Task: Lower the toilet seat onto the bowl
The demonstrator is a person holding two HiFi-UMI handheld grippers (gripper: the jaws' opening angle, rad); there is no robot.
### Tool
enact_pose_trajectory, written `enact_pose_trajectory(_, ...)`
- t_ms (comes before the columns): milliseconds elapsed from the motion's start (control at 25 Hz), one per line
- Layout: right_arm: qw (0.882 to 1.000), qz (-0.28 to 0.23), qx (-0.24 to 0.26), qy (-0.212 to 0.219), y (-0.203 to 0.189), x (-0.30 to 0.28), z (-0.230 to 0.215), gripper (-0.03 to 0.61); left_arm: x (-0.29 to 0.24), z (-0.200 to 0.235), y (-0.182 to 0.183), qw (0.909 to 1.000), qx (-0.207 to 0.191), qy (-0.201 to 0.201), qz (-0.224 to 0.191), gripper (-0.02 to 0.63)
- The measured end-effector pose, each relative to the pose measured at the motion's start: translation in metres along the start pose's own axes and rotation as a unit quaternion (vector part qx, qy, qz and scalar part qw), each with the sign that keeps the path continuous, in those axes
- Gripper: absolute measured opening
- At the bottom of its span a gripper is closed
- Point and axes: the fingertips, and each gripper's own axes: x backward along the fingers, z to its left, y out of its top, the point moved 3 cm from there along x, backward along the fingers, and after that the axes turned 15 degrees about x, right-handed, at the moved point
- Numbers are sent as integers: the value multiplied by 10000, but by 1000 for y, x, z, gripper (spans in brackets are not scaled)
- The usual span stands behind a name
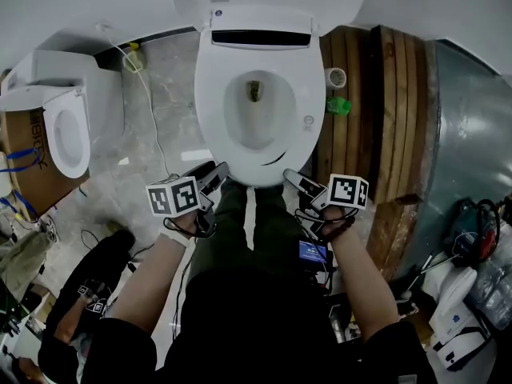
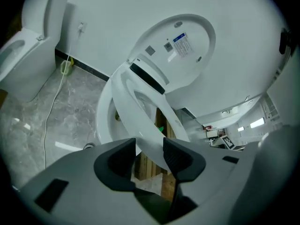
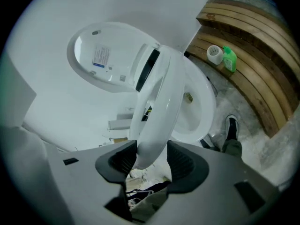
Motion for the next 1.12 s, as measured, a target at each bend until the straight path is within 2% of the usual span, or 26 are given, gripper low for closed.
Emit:
enact_pose_trajectory(80, 9975, 47, 338, -625, 2, 3, -12, 215, -6, 7, -3, 9997, -115, 188, 41, 170)
enact_pose_trajectory(160, 9890, -18, 694, -1306, 10, 8, -26, 215, -13, 14, -4, 9993, -132, 340, 32, 164)
enact_pose_trajectory(240, 9840, -89, 803, -1588, 16, 9, -37, 199, -18, 19, -3, 9992, -52, 403, 9, 164)
enact_pose_trajectory(360, 9874, -177, 558, -1473, 19, 2, -47, 135, -25, 29, -4, 9989, -37, 464, 6, 164)
enact_pose_trajectory(480, 9880, -39, 538, -1450, 17, -8, -58, 137, -34, 41, -4, 9983, -121, 559, 101, 163)
enact_pose_trajectory(640, 9878, 148, 523, -1459, 11, -25, -74, 135, -47, 63, -3, 9979, -40, 629, 163, 163)
enact_pose_trajectory(880, 9821, 105, 800, -1699, 5, -38, -93, 120, -64, 79, -3, 9952, -461, 860, 106, 146)
enact_pose_trajectory(1120, 9826, 3, 780, -1685, 0, -49, -110, 114, -77, 97, -4, 9966, -242, 788, 47, 130)
